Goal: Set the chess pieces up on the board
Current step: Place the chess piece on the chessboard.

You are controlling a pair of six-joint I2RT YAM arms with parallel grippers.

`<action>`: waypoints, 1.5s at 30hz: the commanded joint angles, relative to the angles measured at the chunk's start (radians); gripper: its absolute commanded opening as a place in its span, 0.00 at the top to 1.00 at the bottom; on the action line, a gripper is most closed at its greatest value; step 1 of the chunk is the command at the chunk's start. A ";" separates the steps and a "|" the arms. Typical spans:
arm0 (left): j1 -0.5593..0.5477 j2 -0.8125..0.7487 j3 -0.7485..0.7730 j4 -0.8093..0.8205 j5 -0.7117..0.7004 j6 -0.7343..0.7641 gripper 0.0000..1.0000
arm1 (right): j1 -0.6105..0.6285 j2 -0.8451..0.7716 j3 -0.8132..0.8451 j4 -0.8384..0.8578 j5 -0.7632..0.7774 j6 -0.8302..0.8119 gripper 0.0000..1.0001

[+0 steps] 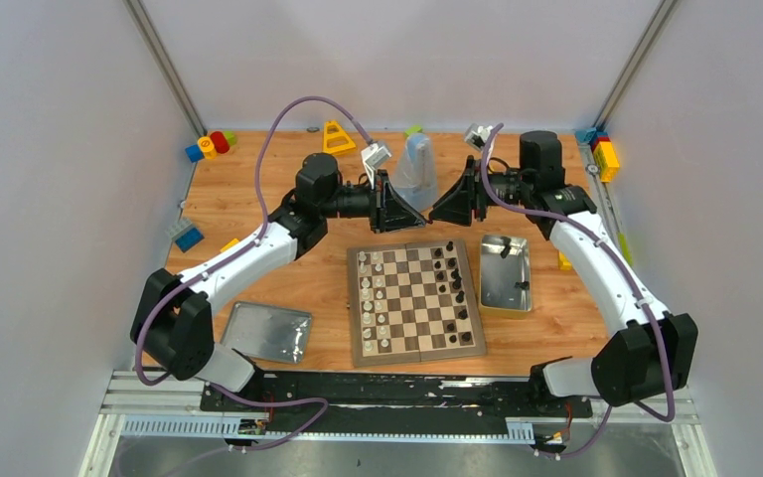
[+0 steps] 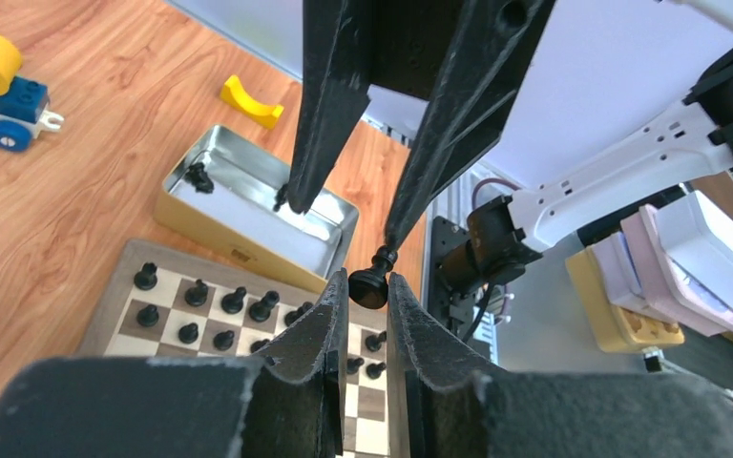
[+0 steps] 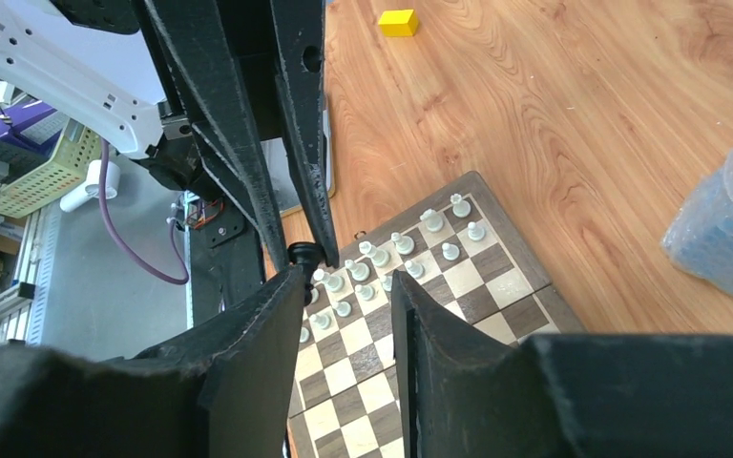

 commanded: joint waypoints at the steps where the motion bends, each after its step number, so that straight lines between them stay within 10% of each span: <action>1: 0.002 0.005 -0.007 0.143 0.030 -0.099 1.00 | 0.015 0.022 0.017 0.067 -0.017 0.038 0.62; 45: 0.008 0.016 -0.037 0.215 0.005 -0.133 1.00 | 0.019 -0.017 -0.043 0.083 -0.103 0.038 0.75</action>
